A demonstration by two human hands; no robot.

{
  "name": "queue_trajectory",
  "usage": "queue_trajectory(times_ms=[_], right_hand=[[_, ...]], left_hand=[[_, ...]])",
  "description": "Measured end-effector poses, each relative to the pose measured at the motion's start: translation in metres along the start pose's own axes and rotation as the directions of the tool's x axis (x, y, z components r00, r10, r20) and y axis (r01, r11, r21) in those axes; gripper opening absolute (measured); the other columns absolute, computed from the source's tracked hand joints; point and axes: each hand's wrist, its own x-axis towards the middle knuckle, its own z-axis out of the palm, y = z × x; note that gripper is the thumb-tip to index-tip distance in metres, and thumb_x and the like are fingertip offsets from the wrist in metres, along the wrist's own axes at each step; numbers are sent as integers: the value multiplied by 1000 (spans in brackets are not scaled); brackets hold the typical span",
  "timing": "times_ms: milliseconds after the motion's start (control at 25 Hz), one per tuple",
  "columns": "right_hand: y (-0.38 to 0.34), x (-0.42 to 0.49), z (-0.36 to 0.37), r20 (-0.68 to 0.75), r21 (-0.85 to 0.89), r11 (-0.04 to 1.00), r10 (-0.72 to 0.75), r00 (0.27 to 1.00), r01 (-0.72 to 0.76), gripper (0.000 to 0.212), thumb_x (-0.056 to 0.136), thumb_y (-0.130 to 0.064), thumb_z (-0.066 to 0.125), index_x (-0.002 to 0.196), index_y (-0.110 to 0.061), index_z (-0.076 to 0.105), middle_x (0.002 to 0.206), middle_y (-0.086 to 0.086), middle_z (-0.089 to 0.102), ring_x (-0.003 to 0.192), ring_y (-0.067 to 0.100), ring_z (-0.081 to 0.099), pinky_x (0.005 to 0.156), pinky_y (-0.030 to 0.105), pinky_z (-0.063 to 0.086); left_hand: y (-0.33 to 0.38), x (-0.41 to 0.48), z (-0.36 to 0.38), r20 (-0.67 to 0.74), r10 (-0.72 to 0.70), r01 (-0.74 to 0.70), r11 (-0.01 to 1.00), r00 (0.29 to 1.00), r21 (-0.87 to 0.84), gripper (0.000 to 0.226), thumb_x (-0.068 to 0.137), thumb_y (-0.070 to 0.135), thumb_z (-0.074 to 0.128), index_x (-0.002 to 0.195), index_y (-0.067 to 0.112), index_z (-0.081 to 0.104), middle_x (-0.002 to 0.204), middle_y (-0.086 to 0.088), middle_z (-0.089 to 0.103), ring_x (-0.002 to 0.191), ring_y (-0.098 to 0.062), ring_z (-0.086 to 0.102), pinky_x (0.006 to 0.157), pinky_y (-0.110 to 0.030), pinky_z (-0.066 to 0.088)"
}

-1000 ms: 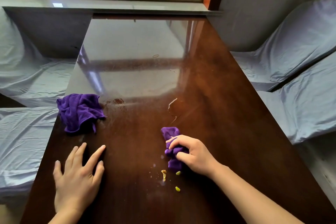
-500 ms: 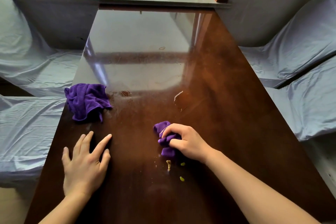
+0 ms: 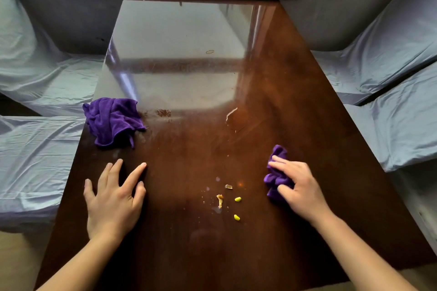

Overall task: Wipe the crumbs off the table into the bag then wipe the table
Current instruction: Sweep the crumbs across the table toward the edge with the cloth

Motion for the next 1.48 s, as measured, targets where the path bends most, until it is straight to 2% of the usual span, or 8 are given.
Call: queue_trajectory(times_ms=[320,520,720,800,1000,1240,1360,1480], right_hand=[[-96,-35,73,55,239,935,-283,958,263,53,65,-1,62,114,-16,73,119,-5,71,108,19,61,100,29,47],[-95,-4,46,-64,589,808,8,998,31,50,67,0,55,107,-24,74,109,-12,75,106,6,67,92,15,48],[-75,27,40,6,321,940,121,993,-117,43,79,0,59,111,-26,72,106,-13,69,107,17,63,100,35,49],[-86,16,56,-12,203,979,-3,1000,5,42,77,-6,57,113,-23,73,103,-26,61,109,19,61,101,20,43],[-129,-31,95,154,369,919,-205,967,136,45,70,-4,56,108,-21,75,113,-8,73,110,12,64,101,23,46],[-100,-41,44,-93,685,716,269,959,-134,38,72,-4,55,100,-20,74,102,-2,75,96,15,66,88,32,50],[-69,-64,34,-159,611,732,485,860,-300,35,82,4,56,100,-21,73,107,5,72,104,29,66,90,40,50],[-67,-89,60,-327,121,909,416,848,-399,35,78,-1,72,111,-13,70,115,12,66,108,35,62,96,41,48]], left_hand=[[2,-1,-4,16,-9,10,1000,1000,-20,46,92,44,44,137,52,38,153,-8,34,145,-21,20,114,-58,11],[-1,-1,-5,-3,-24,24,993,1000,-118,44,91,35,49,135,41,48,154,-5,36,146,-17,21,116,-56,7],[-3,-2,-1,-43,-26,19,986,999,-166,42,91,33,49,132,39,52,153,-4,38,145,-16,22,116,-55,7],[-5,-1,1,-50,-20,12,986,999,-169,42,91,33,48,132,40,52,153,-4,38,145,-16,22,116,-56,7],[-7,-2,1,-39,-8,0,983,999,-184,45,90,40,37,132,39,51,153,-5,38,145,-17,22,117,-57,6],[-13,-2,-2,5,25,-23,969,1000,-247,44,90,41,36,132,38,52,154,-4,35,146,-16,18,117,-56,1],[-15,-1,-1,11,37,-33,964,999,-266,44,91,42,35,132,38,52,155,-5,34,147,-16,16,117,-56,-1],[-15,-1,2,-6,39,-39,964,999,-262,45,91,43,34,131,36,52,154,-6,35,146,-18,17,116,-57,-1]])
